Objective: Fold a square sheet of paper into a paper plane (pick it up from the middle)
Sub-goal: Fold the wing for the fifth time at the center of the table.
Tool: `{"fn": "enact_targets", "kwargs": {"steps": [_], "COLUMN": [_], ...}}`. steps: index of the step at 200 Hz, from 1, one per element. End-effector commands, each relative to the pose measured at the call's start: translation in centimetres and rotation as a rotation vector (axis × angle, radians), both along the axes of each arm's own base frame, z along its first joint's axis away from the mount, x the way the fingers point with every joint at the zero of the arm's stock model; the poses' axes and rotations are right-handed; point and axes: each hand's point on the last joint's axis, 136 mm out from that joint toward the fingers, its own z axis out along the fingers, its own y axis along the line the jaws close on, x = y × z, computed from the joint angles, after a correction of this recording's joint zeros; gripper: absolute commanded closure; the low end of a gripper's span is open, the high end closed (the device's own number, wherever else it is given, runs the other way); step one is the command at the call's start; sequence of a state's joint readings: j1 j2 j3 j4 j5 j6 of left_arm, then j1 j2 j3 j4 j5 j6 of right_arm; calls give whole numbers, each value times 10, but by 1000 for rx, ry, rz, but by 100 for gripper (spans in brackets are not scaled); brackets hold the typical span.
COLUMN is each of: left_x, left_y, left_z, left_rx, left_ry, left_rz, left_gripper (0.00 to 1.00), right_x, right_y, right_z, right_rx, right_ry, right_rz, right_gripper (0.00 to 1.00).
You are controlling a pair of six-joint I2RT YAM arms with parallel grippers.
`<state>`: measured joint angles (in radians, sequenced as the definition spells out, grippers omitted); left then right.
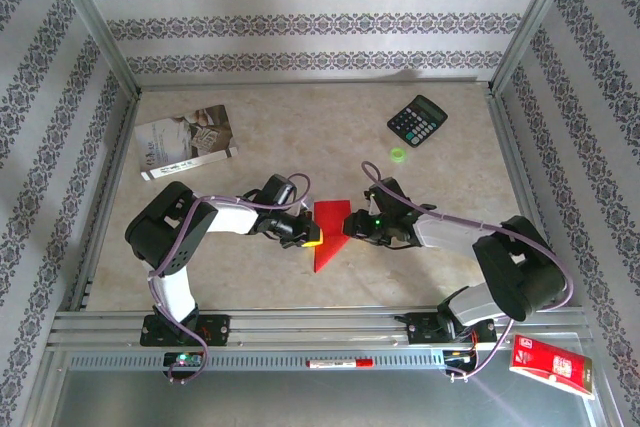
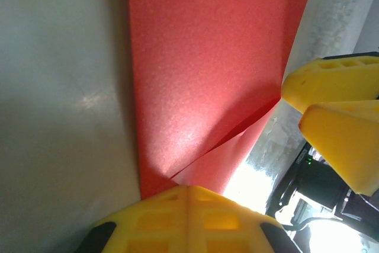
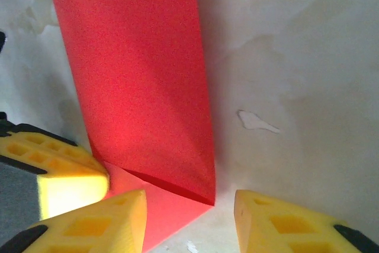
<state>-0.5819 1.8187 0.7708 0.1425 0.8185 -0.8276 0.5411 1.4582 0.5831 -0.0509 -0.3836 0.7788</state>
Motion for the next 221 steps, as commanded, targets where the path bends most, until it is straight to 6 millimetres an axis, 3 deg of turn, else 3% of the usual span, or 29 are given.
{"fn": "enact_targets", "kwargs": {"steps": [1,53,84,113,137,166,192,221], "left_x": [-3,-5,-3,2,9,11,0,-17], "left_y": [9,12,13,10,9,14,20,26], "left_z": [-15,-17,-15,-5,11,32,46,63], "left_rx": [19,24,26,15,7,32,114,198], "left_ry": [40,44,36,4,-58,-186,-381,-639], "left_rz": [26,25,23,20,20,22,-12,-74], "left_gripper": [98,98,98,97,91,76,65,60], "right_x": [6,5,5,6,3,-5,-11,-13], "right_y": [15,17,13,11,14,17,22,25], "right_z": [9,5,6,9,12,15,17,25], "right_rx": [57,94,101,100,92,87,109,144], "right_ry": [-18,-7,-15,-21,-1,53,117,155], "right_rz": [33,29,10,-12,-37,-122,-227,-308], "right_gripper": [57,60,70,87,96,100,100,100]}}
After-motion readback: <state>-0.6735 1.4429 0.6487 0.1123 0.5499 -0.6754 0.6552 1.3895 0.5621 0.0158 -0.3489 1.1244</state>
